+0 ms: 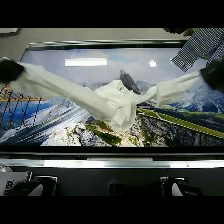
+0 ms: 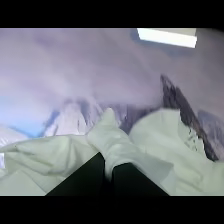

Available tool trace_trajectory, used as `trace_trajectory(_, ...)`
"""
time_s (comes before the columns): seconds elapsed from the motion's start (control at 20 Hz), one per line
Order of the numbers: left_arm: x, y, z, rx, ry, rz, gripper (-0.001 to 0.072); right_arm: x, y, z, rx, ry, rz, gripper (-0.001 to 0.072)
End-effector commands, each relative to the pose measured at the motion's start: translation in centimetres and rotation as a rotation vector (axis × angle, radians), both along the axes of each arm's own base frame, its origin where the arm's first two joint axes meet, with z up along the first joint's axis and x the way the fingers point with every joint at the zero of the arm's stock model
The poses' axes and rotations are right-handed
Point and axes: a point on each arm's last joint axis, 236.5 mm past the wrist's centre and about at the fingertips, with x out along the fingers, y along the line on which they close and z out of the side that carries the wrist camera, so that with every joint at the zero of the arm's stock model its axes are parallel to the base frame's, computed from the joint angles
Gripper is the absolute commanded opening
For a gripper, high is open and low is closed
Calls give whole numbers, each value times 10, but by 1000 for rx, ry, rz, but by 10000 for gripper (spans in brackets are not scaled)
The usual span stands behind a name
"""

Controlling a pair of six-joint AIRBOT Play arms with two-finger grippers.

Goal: Fold the clothes and pants, and hang the long-sleeved shirts on hangers.

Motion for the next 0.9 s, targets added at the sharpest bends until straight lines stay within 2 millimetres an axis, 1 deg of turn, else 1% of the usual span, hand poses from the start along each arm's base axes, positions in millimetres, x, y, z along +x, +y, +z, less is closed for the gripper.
trace_trajectory(0.0,-54,46,98,33,-244,167,19,-73,-31,107,-149,-275,-185,24)
trace_trajectory(0.1,-83,61,120,29,-312,228,19,-107,-36,150,-199,-388,-246,24)
trace_trajectory(0.15,-97,65,128,32,-342,249,19,-123,-34,170,-217,-444,-261,24)
trace_trajectory(0.3,-128,71,151,39,-431,289,19,-160,-26,214,-243,-579,-278,24)
trace_trajectory(0.35,-137,72,162,36,-477,299,19,-169,-24,227,-248,-622,-282,24)
trace_trajectory(0.45,-158,72,192,38,-604,313,19,-188,-22,255,-267,-714,-301,24)
trace_trajectory(0.55,-177,74,217,56,-716,336,19,-210,-24,283,-269,-816,-342,24)
trace_trajectory(0.6,-186,78,223,61,-745,358,19,-220,-28,292,-260,-852,-371,24)
trace_trajectory(0.7,-197,91,226,47,-762,421,19,-234,-36,304,-211,-907,-422,24)
trace_trajectory(0.8,-202,101,227,35,-768,472,19,-239,-40,313,-184,-952,-440,24)
trace_trajectory(0.85,-200,105,226,30,-764,487,19,-238,-41,316,-188,-967,-443,24)
